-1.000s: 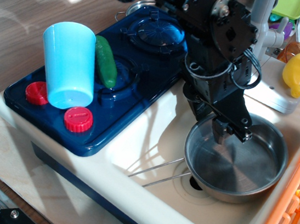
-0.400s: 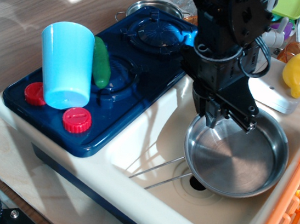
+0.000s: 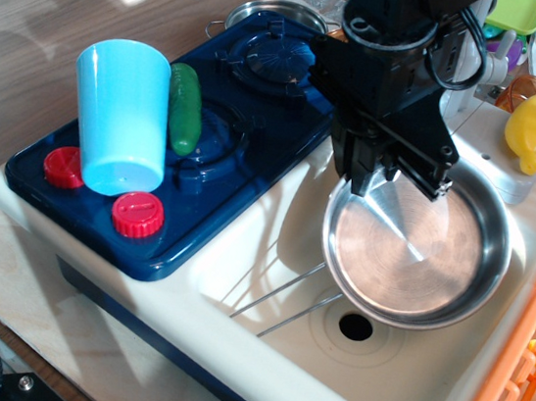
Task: Put pan on stove from sink
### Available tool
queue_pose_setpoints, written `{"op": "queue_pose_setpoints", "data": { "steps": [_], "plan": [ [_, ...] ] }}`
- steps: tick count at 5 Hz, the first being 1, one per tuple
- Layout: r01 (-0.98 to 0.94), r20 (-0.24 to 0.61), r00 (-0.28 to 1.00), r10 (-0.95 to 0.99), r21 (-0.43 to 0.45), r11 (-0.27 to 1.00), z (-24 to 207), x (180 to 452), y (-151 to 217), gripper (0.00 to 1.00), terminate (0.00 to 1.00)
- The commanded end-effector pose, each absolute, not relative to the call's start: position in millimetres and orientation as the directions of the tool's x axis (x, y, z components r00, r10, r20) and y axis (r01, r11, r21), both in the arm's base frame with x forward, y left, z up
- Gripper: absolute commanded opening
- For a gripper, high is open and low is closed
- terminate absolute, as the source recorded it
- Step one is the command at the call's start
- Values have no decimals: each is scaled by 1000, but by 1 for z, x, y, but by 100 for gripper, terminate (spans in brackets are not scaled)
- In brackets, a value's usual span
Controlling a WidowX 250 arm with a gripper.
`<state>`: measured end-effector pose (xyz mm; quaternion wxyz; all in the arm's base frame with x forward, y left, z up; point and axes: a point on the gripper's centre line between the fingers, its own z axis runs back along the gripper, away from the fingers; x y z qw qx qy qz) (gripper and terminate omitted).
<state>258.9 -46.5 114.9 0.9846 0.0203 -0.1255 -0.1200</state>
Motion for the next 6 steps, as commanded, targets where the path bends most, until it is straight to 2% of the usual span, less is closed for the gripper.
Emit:
{"op": "queue_pose_setpoints", "data": {
  "steps": [1,2,3,4,5,6],
  "plan": [
    [204,314,921,-232,120,972,153,263,-10,0,0],
    [195,312,924,-224,122,973,165,263,4,0,0],
    [183,310,923,-228,168,969,174,262,9,0,0],
    [214,258,933,-249,156,964,191,284,27,0,0],
    [213,260,932,-254,175,961,202,300,45,0,0],
    [191,275,933,-233,168,967,202,309,59,0,0]
  ]
}}
